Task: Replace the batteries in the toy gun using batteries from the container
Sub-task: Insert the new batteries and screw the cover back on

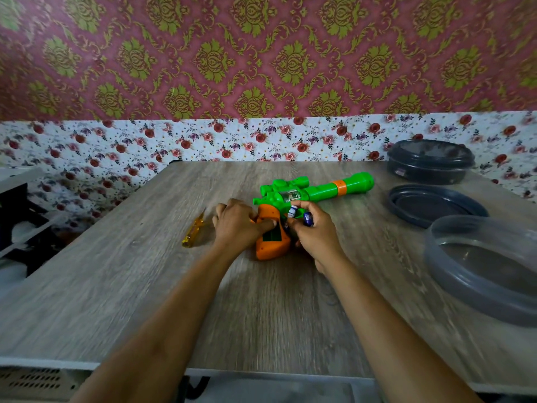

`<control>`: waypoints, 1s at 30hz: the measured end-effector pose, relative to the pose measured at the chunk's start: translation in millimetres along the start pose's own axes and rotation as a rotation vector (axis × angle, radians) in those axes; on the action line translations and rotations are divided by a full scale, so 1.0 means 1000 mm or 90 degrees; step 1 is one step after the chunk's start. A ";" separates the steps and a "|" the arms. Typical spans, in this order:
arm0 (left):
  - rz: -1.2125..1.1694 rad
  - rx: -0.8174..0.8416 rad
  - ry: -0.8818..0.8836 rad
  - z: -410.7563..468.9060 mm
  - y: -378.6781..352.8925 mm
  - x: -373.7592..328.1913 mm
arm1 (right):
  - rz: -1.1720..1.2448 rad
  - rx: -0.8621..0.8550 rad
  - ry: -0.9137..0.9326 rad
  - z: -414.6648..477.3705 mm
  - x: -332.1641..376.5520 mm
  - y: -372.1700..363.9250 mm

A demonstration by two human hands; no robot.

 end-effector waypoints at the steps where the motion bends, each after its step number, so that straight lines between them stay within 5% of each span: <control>1: -0.030 -0.012 -0.002 -0.001 0.003 -0.002 | 0.014 -0.004 -0.004 0.000 0.000 0.000; 15: -0.632 0.199 0.244 -0.018 -0.025 -0.001 | 0.091 0.004 0.031 0.005 0.003 -0.003; 26: -0.764 0.261 0.175 -0.022 -0.024 -0.012 | 0.110 -0.026 0.160 0.005 0.033 0.007; 30: -0.771 0.267 0.200 -0.025 -0.026 -0.011 | -0.014 -0.003 0.257 0.000 0.043 0.000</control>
Point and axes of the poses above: each hand's wrist, its own z-axis towards the middle knuckle, its own y-axis out of the back of the hand, x = y × z, the point moved 8 cm from there along z, towards the middle knuckle, and after that the axes turned 11 degrees about y, right-handed, at the moved point
